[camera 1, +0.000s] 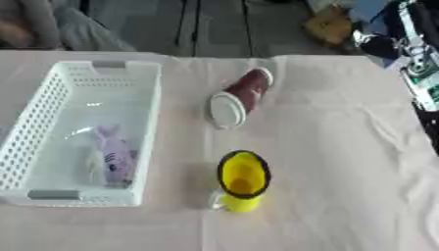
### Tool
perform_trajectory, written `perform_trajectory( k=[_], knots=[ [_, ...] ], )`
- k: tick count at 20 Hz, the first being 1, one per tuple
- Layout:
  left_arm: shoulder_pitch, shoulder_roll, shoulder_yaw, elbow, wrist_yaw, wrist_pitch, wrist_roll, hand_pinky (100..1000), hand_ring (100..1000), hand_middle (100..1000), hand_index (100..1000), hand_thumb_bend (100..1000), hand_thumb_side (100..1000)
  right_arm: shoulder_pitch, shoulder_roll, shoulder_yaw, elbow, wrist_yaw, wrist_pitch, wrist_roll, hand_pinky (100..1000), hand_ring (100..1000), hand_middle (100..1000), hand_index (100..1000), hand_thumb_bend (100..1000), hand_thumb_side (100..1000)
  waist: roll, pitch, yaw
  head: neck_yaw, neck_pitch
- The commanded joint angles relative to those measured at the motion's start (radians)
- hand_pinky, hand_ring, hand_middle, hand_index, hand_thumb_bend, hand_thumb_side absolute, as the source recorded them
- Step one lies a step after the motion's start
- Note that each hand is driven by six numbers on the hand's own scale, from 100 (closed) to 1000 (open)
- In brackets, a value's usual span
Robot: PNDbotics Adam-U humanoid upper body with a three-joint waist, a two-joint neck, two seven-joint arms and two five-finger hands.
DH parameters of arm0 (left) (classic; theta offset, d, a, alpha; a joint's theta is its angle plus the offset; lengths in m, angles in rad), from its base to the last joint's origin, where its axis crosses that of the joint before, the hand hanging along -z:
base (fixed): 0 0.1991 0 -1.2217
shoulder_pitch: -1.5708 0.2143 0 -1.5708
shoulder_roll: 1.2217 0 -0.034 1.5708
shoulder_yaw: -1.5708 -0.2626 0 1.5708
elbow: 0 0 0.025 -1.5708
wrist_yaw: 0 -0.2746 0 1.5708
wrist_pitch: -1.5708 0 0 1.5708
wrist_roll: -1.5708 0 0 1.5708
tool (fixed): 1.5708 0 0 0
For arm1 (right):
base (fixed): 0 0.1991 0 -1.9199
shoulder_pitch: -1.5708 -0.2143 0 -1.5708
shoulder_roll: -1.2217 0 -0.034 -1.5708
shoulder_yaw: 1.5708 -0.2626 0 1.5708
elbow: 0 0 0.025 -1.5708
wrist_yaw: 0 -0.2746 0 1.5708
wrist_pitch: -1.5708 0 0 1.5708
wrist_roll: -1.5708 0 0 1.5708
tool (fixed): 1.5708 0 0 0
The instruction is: Pick up objects on the table and place them in the box.
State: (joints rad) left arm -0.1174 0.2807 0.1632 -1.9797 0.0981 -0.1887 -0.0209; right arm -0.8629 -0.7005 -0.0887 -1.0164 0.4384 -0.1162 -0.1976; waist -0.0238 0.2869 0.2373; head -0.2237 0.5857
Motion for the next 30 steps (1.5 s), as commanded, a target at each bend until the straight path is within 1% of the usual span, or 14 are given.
perform_trajectory(
  k=[1,9,14,16,18,20,22,23,28,30],
  knots=[
    [-0.009,0.012,0.011,-0.020,0.005,0.004,0.000,291,780,778,797,317,888,-0.026,-0.018,0.012,-0.066,-0.035,-0.004,0.013,100,100,100,378,100,146,-0.003,-0.028,-0.003,-0.001,-0.006],
    [-0.010,0.014,0.010,-0.020,0.004,0.010,0.002,294,779,777,795,325,882,-0.046,0.015,0.048,-0.149,-0.077,-0.009,0.042,100,100,100,378,100,128,-0.015,-0.045,-0.009,-0.004,-0.005],
    [-0.011,0.017,0.007,-0.020,0.007,0.012,0.000,294,779,777,795,327,881,-0.063,0.047,0.071,-0.175,-0.106,-0.004,0.040,100,100,100,377,100,140,-0.017,-0.052,-0.010,-0.010,-0.005],
    [-0.012,0.016,0.005,-0.020,0.008,0.014,-0.002,295,779,777,795,330,879,-0.075,0.072,0.093,-0.195,-0.118,-0.011,0.040,100,100,100,377,100,136,-0.019,-0.057,-0.009,-0.021,-0.011],
    [-0.012,0.016,0.004,-0.020,0.010,0.015,-0.003,295,779,776,795,331,879,-0.087,0.097,0.116,-0.213,-0.149,-0.018,0.046,100,100,100,377,100,146,-0.021,-0.060,-0.009,-0.028,-0.014],
    [-0.013,0.016,0.002,-0.020,0.011,0.017,-0.004,296,779,776,795,332,878,-0.099,0.118,0.143,-0.230,-0.157,-0.021,0.059,100,100,100,377,100,143,-0.024,-0.062,-0.006,-0.032,-0.017],
    [-0.015,0.016,0.000,-0.020,0.013,0.017,-0.006,296,779,776,795,333,877,-0.110,0.139,0.171,-0.243,-0.155,-0.026,0.082,100,100,100,377,100,137,-0.027,-0.065,-0.003,-0.036,-0.017],
    [-0.017,0.016,-0.001,-0.020,0.014,0.018,-0.007,297,778,776,794,336,876,-0.115,0.158,0.183,-0.251,-0.170,-0.034,0.097,100,100,100,376,100,134,-0.028,-0.066,0.001,-0.039,-0.017],
    [-0.023,0.015,-0.006,-0.020,0.019,0.018,-0.012,299,778,775,794,339,872,-0.138,0.212,0.259,-0.273,-0.151,-0.069,0.209,100,100,100,374,100,150,-0.034,-0.070,0.017,-0.047,-0.015],
    [-0.025,0.015,-0.007,-0.020,0.021,0.017,-0.014,299,778,775,794,340,871,-0.143,0.233,0.279,-0.279,-0.146,-0.082,0.257,100,100,100,374,100,152,-0.034,-0.070,0.025,-0.048,-0.016]
  ],
)
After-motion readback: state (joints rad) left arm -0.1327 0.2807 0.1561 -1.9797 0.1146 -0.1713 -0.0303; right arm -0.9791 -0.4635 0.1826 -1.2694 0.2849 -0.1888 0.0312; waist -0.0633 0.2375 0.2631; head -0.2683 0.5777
